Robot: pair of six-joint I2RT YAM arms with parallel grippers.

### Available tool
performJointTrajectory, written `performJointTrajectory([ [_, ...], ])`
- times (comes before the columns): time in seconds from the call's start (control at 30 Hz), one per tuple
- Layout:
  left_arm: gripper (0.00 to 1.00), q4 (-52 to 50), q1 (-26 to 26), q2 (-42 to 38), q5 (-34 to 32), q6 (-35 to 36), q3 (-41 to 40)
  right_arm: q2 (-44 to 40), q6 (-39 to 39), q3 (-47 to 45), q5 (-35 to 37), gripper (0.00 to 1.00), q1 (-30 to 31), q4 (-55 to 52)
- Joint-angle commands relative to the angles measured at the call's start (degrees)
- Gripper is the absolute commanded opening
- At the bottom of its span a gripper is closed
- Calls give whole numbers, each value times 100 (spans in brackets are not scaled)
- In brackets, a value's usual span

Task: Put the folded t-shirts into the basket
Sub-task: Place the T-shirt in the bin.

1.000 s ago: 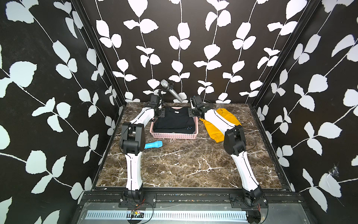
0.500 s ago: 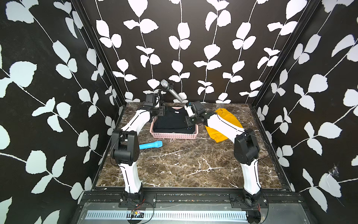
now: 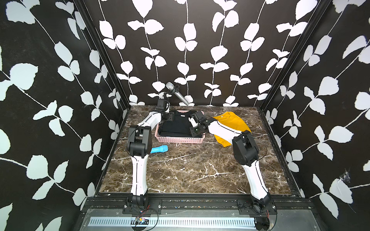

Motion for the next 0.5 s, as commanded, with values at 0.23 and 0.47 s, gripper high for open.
performJointTrajectory([
  [0.23, 64, -323, -33, -507, -316, 116, 16, -513, -58, 182, -138, 42, -178, -47],
  [0.47, 66, -30, -52, -1434, -193, -43, -606, -1594, 180, -915, -293, 48, -495, 717],
])
